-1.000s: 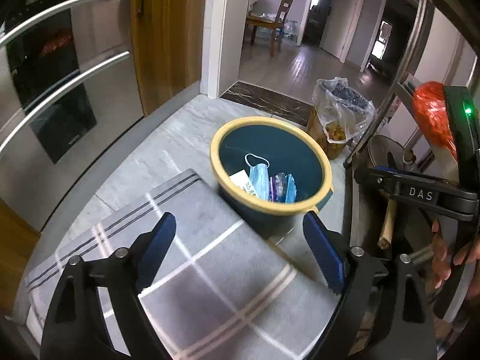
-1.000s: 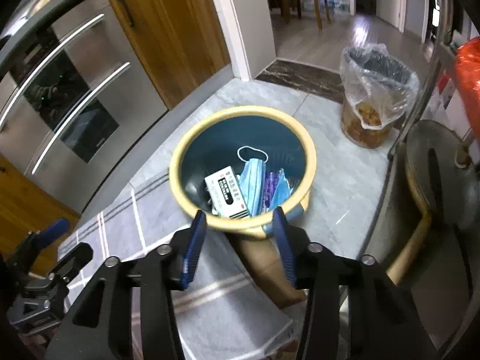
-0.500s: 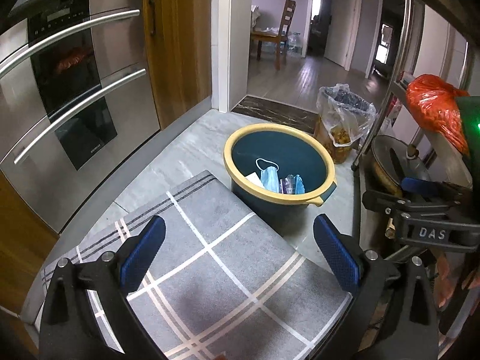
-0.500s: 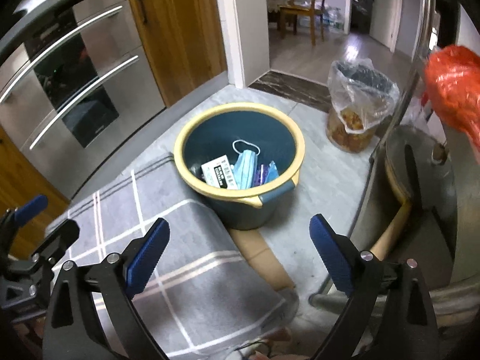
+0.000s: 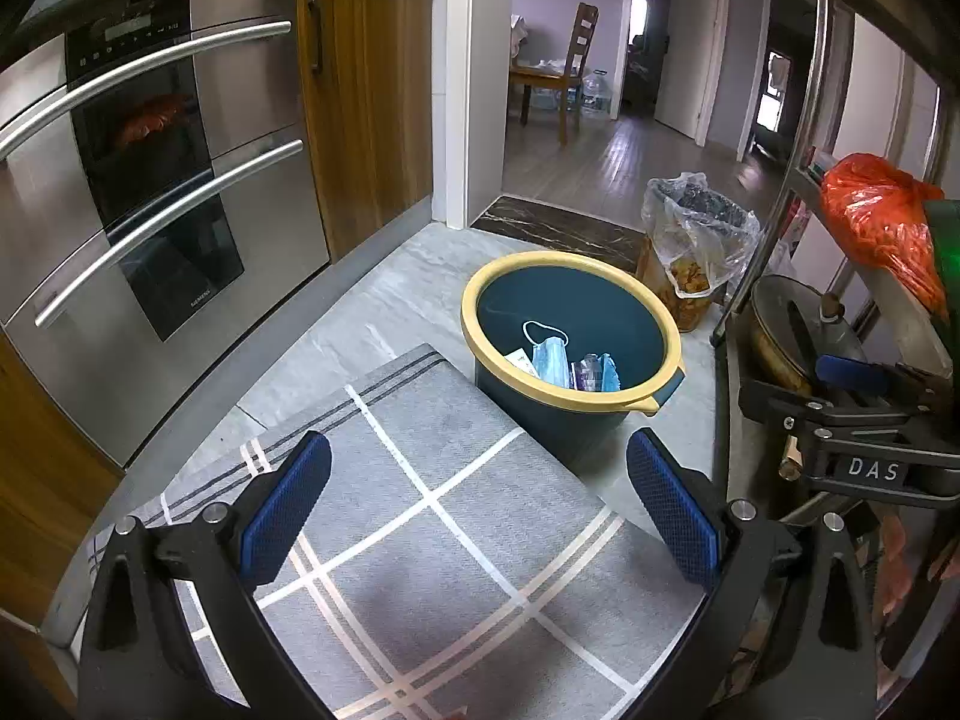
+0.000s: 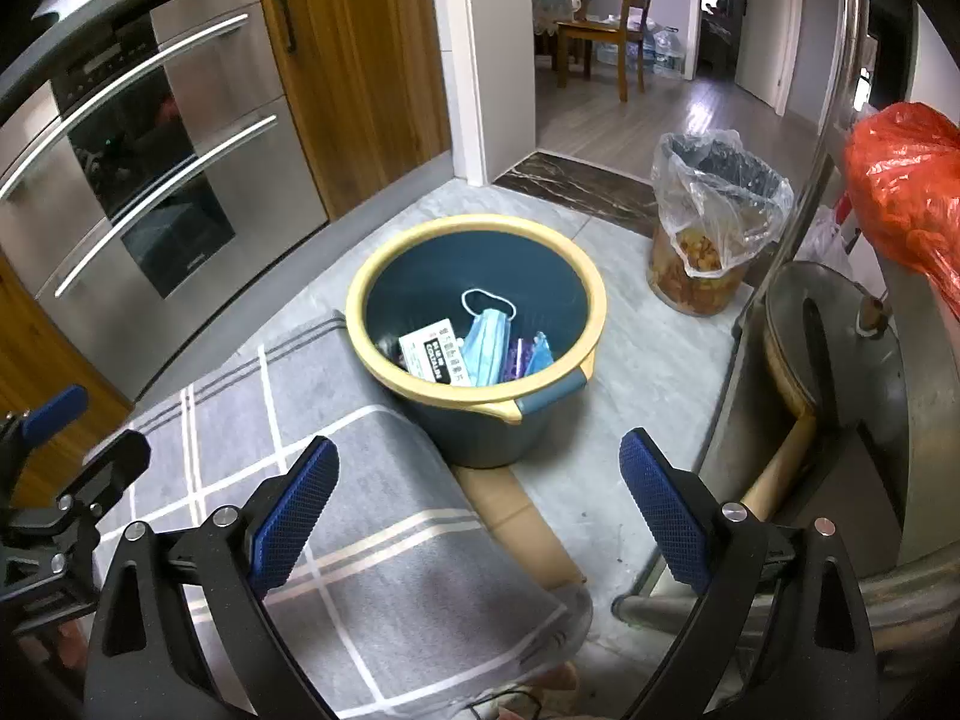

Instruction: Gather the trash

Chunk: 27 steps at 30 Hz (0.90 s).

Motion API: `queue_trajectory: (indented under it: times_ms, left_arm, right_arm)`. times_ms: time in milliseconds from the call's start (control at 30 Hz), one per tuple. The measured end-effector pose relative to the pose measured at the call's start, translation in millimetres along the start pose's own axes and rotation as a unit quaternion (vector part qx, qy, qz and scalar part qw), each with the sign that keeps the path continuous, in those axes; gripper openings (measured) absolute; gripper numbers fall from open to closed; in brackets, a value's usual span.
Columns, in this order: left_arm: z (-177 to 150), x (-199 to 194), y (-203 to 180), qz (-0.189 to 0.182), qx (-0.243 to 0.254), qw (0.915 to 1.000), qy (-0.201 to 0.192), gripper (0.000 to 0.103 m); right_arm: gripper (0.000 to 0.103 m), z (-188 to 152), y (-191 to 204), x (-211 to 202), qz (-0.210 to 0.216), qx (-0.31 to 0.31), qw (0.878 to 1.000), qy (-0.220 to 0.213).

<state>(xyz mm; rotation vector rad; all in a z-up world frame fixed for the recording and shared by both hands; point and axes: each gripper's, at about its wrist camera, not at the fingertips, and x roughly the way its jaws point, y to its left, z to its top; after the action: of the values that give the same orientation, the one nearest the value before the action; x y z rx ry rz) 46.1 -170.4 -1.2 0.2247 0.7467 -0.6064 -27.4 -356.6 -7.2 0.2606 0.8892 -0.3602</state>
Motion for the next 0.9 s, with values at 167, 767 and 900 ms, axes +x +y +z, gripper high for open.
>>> queue_trajectory:
  times_ms: [167, 767, 900]
  left_arm:
    - [-0.1, -0.6, 0.1, 0.0, 0.0, 1.0, 0.0, 0.097]
    - [-0.8, -1.9, -2.7, -0.003, 0.003, 1.0, 0.001, 0.097]
    - [-0.7, -1.3, -2.6, -0.004, 0.004, 1.0, 0.0, 0.097]
  right_arm:
    - [0.094, -0.6, 2.7, -0.1, -0.003, -0.005, 1.0, -0.001]
    - [0.094, -0.8, 3.7, 0.2, -0.003, -0.005, 1.0, 0.0]
    - [0.094, -0.8, 3.8, 0.2, -0.003, -0.005, 1.0, 0.0]
